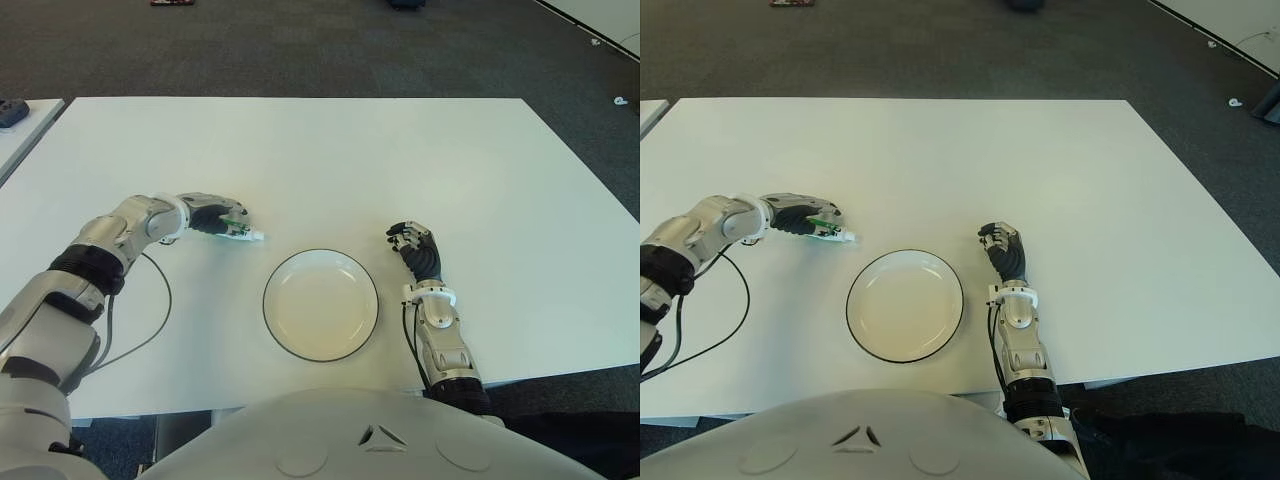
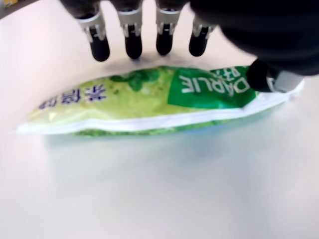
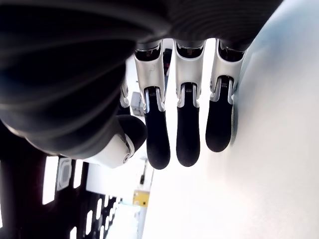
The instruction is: Put the toothpaste on the table into the plate.
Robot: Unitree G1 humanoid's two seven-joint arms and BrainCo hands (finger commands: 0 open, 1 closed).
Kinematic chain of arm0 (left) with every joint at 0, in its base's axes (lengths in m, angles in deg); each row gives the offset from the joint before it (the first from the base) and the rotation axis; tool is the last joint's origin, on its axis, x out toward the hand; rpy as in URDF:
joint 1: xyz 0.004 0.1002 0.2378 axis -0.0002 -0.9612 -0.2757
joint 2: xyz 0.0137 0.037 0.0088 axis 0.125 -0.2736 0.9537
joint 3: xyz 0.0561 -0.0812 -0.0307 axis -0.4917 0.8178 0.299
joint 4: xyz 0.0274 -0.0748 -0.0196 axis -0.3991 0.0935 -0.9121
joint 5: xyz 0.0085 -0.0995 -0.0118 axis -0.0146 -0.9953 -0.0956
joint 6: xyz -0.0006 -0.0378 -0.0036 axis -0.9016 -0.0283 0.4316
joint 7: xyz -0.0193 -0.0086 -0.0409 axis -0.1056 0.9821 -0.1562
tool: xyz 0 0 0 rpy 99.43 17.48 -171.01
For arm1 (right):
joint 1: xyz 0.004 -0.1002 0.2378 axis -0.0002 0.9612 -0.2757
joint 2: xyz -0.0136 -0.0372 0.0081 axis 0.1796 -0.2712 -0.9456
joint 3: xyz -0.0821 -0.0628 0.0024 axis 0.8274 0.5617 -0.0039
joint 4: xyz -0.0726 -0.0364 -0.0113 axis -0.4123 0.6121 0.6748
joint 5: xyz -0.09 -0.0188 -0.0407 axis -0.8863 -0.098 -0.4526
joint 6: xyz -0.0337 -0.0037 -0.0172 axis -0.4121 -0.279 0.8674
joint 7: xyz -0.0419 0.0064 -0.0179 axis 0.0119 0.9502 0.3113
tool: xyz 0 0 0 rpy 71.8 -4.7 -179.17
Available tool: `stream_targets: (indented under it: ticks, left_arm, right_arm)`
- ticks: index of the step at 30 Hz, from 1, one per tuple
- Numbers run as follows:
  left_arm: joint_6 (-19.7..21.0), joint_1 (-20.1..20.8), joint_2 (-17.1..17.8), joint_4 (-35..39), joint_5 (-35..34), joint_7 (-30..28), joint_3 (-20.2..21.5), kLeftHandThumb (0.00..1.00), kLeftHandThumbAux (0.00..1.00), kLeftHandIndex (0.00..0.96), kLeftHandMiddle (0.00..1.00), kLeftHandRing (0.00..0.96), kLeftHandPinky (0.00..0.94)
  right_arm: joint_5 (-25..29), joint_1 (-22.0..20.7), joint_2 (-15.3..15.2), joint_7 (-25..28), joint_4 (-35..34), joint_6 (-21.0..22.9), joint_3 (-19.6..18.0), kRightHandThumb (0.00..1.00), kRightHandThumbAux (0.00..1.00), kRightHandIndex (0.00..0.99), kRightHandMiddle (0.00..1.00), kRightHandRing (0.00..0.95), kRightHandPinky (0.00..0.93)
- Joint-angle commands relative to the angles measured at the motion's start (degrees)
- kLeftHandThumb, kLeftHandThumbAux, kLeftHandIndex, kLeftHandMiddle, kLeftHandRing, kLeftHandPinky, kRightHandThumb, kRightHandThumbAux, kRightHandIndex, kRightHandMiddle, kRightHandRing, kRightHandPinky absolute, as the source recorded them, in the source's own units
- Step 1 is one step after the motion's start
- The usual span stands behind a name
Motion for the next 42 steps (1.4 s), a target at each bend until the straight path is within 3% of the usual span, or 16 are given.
stream_targets:
  ticks: [1, 6, 10, 20, 24, 32, 35, 39, 42]
  left_arm:
    - [-1.61, -5.3, 1.29, 3.28, -1.16, -6.16, -0.77, 0.493, 0.201, 0.0, 0.0, 0.0, 0.0]
    - [0.05, -6.24, 4.11, 7.7, -5.18, -9.58, 3.07, 0.476, 0.243, 0.0, 0.0, 0.0, 0.0]
    - [1.23, -6.7, 4.42, 8.84, -6.85, -10.21, 5.56, 0.423, 0.327, 0.0, 0.0, 0.0, 0.0]
    - [1.07, -8.77, 1.74, 6.73, -11.72, -1.7, 13.94, 0.056, 0.656, 0.0, 0.0, 0.0, 0.0]
    - [-0.23, -9.72, 0.64, 6.29, -14.85, 1.5, 17.67, 0.011, 0.74, 0.0, 0.0, 0.0, 0.0]
    - [-5.51, -10.37, 0.84, 4.39, -17.03, 3.27, 20.56, 0.0, 0.794, 0.0, 0.0, 0.0, 0.0]
    - [-9.57, -10.58, 1.78, 3.23, -14.78, 6.19, 20.35, 0.024, 0.776, 0.0, 0.0, 0.0, 0.0]
    - [-12.57, -10.94, 2.72, 2.56, -12.36, 8.74, 19.98, 0.16, 0.683, 0.0, 0.0, 0.0, 0.0]
    - [-13.09, -11.94, 3.54, 3.89, -10.68, 9.56, 19.91, 0.314, 0.544, 0.0, 0.0, 0.0, 0.0]
  right_arm:
    - [0.12, 0.47, -0.12, -0.06, 0.0, 0.33, -0.31, 0.713, 0.732, 0.424, 0.471, 0.46, 0.476]
    - [-0.36, 0.56, -0.27, -0.42, -0.15, 0.57, -0.21, 0.713, 0.732, 0.424, 0.475, 0.464, 0.48]
    - [-0.56, 0.42, -0.34, -0.59, 0.12, 0.62, -0.14, 0.714, 0.732, 0.423, 0.474, 0.463, 0.475]
    - [-0.39, 0.2, -0.09, -0.46, 0.22, 1.15, 0.07, 0.716, 0.733, 0.423, 0.469, 0.456, 0.466]
    - [-0.32, 0.07, 0.06, -0.48, 0.21, 1.55, 0.08, 0.716, 0.733, 0.422, 0.467, 0.451, 0.458]
    - [-0.56, 0.24, 0.05, -0.52, -0.06, 1.73, 0.24, 0.715, 0.733, 0.422, 0.464, 0.451, 0.462]
    - [-0.67, 0.37, 0.04, -0.54, -0.27, 1.83, 0.31, 0.715, 0.733, 0.422, 0.464, 0.451, 0.464]
    - [-0.59, 0.42, 0.03, -0.48, -0.18, 1.67, 0.31, 0.715, 0.733, 0.423, 0.467, 0.451, 0.464]
    - [-0.34, 0.41, 0.1, -0.4, 0.07, 1.3, 0.24, 0.715, 0.733, 0.423, 0.469, 0.452, 0.465]
